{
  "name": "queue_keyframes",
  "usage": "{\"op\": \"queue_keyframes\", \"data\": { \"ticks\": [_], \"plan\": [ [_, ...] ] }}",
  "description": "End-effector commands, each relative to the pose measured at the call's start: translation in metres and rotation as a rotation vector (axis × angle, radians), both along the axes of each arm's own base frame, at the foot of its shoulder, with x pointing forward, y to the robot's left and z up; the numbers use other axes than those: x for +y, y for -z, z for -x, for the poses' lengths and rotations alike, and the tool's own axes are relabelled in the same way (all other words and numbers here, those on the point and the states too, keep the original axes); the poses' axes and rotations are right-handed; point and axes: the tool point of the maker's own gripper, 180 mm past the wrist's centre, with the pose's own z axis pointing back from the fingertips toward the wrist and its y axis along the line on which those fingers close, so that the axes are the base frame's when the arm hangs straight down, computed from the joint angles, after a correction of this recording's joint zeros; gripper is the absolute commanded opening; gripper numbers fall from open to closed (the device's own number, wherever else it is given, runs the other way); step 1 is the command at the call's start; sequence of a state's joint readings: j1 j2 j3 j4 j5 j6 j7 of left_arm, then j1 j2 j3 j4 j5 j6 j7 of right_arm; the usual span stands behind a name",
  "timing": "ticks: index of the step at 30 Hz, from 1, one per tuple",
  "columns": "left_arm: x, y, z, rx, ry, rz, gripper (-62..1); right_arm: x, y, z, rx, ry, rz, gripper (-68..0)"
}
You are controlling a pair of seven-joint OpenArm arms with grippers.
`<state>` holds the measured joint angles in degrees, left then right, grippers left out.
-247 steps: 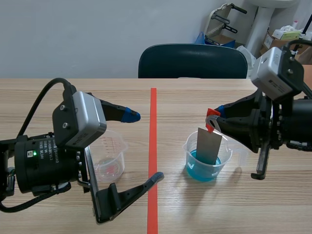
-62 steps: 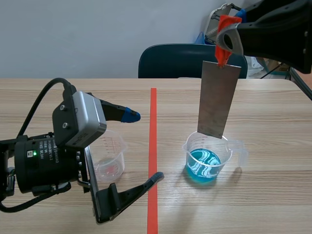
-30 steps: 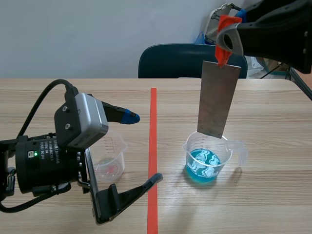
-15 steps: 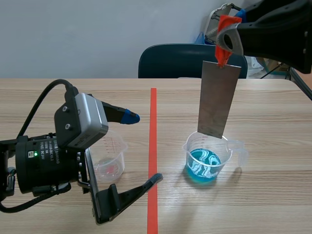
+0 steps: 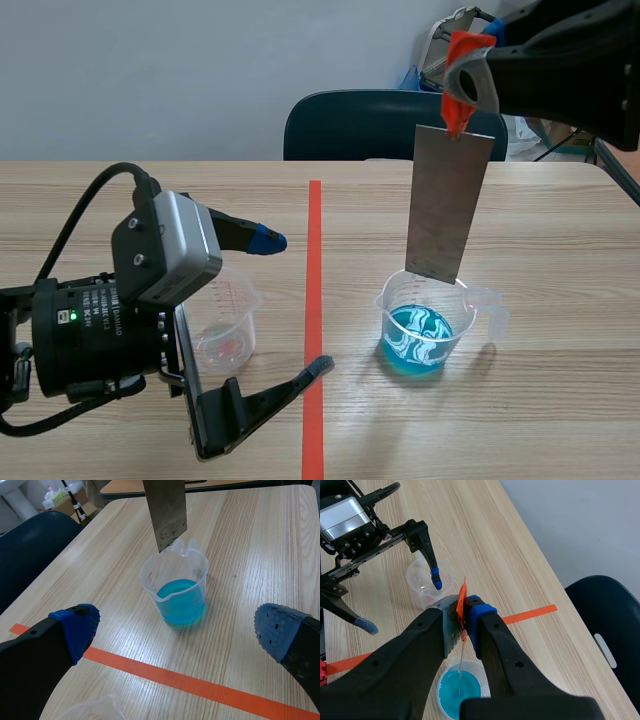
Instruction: Do the redox reaction experiment
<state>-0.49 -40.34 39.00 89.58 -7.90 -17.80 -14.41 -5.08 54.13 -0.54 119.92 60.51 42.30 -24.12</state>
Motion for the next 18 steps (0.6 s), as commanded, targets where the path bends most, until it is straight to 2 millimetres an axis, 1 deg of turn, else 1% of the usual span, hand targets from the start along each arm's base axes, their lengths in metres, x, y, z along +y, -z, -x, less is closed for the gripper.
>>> {"op": "queue_keyframes", "data": {
  "ticks": [1,2,3,4,7,8,13,18],
  "plan": [
    [-0.003,-0.01,-0.001,-0.019,-0.001,0.028,1.4,0.001,-0.01,0.001,-0.033,-0.017,-0.006,-66.9],
    [-0.003,-0.01,-0.001,-0.019,-0.001,0.028,1.4,0.001,-0.01,0.001,-0.033,-0.017,-0.006,-66.9],
    [-0.003,-0.009,-0.001,-0.019,-0.001,0.027,-2.5,0.001,-0.01,0.001,-0.033,-0.017,-0.006,-66.9],
    [-0.003,-0.009,-0.001,-0.017,-0.002,0.023,-13.1,0.001,-0.01,0.001,-0.033,-0.017,-0.006,-66.9],
    [-0.001,0.0,-0.003,0.001,-0.015,-0.022,-49.7,0.001,-0.01,0.001,-0.033,-0.017,-0.006,-66.9],
    [0.0,0.003,-0.003,0.008,-0.019,-0.038,-59.7,0.001,-0.01,0.001,-0.033,-0.017,-0.006,-66.9],
    [0.001,0.006,-0.004,0.014,-0.023,-0.053,-59.4,0.001,-0.01,0.001,-0.033,-0.017,-0.006,-66.9],
    [0.0,0.003,-0.005,0.014,-0.025,-0.039,-59.4,0.001,-0.01,0.001,-0.033,-0.017,-0.006,-66.9]
  ]
}}
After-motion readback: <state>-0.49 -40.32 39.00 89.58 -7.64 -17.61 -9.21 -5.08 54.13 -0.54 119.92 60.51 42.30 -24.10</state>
